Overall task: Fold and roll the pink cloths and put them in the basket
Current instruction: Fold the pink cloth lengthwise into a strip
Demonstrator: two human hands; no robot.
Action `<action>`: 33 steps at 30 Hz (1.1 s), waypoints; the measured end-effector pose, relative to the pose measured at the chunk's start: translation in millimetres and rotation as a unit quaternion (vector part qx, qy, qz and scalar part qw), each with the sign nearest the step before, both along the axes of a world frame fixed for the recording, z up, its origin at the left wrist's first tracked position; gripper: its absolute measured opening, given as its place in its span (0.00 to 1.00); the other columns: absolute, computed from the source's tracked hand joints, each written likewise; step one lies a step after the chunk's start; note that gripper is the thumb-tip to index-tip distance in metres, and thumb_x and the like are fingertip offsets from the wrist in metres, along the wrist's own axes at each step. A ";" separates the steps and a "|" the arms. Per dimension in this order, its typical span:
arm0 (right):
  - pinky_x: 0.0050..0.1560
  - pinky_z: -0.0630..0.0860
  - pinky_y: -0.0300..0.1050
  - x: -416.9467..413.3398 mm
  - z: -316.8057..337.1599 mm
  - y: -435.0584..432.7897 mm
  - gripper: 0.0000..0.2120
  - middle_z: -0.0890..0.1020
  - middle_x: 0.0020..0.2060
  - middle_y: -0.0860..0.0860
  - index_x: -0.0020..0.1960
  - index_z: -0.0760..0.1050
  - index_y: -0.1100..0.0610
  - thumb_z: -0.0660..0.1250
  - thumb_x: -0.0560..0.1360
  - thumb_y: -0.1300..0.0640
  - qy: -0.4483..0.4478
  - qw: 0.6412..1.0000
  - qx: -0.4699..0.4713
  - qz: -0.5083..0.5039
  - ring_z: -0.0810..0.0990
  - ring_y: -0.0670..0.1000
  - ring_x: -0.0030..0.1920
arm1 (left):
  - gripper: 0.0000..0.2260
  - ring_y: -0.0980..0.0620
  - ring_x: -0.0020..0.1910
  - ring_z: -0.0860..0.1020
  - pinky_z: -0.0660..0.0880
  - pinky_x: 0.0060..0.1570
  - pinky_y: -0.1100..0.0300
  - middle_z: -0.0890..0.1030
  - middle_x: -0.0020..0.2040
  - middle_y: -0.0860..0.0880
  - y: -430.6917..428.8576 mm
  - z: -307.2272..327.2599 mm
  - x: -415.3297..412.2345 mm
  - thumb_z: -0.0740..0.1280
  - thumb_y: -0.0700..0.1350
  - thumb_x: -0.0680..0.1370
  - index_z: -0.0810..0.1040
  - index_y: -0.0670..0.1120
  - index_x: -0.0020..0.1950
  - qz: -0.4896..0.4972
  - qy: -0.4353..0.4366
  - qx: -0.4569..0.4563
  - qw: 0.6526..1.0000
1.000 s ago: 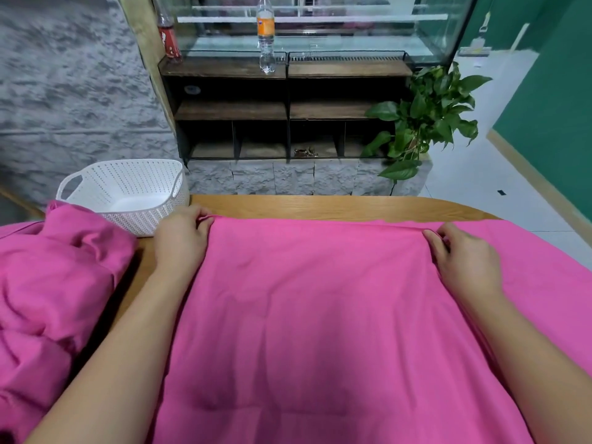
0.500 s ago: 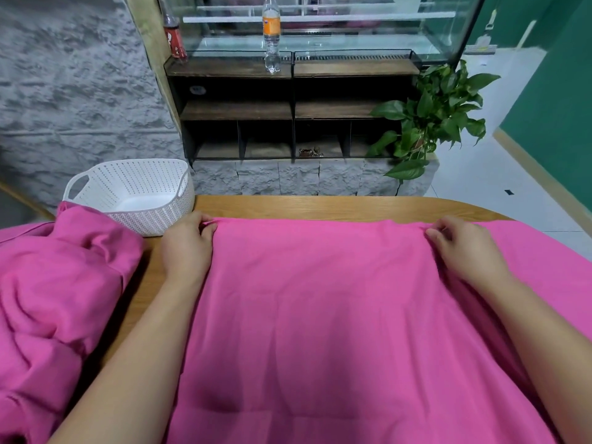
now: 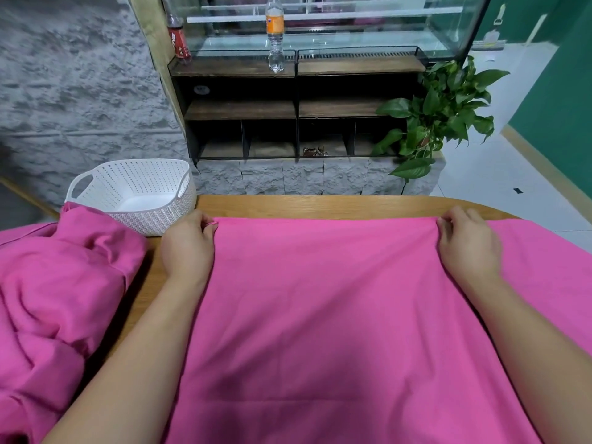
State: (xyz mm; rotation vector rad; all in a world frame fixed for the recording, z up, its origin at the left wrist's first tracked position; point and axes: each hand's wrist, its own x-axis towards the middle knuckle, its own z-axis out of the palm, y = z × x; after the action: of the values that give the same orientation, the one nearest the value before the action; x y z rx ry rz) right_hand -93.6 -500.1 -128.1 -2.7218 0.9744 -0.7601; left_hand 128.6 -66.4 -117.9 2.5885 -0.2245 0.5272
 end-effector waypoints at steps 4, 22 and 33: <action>0.39 0.75 0.55 1.1 -0.5 -0.4 0.08 0.76 0.44 0.58 0.48 0.74 0.58 0.65 0.83 0.54 -0.001 1.000 -0.009 0.005 0.77 0.64 0.45 | 0.05 0.38 0.47 0.82 0.74 0.42 0.49 0.85 0.47 0.43 -3.0 7.3 2.5 0.72 0.49 0.80 0.83 0.48 0.51 0.005 -0.021 0.039 0.999; 0.48 0.71 0.58 2.6 -4.5 -4.4 0.06 0.79 0.45 0.61 0.49 0.78 0.59 0.69 0.79 0.56 0.003 0.999 -0.045 -0.018 0.76 0.65 0.46 | 0.08 0.35 0.44 0.80 0.70 0.37 0.49 0.80 0.49 0.41 -9.1 6.3 6.4 0.71 0.48 0.81 0.80 0.43 0.50 0.015 -0.013 0.109 0.994; 0.55 0.70 0.58 47.3 43.3 92.5 0.15 0.77 0.53 0.58 0.61 0.79 0.57 0.64 0.77 0.53 0.031 0.983 -0.091 0.153 0.74 0.62 0.54 | 0.08 0.34 0.45 0.80 0.71 0.39 0.47 0.82 0.46 0.38 11.6 46.5 15.0 0.68 0.48 0.82 0.78 0.43 0.51 -0.037 -0.025 0.140 0.989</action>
State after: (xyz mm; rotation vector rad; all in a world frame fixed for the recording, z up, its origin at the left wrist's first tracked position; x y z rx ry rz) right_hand -46.3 -407.6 -84.8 -2.9693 0.4950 -0.7419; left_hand 143.7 -54.8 -71.4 2.8251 -0.4381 0.5706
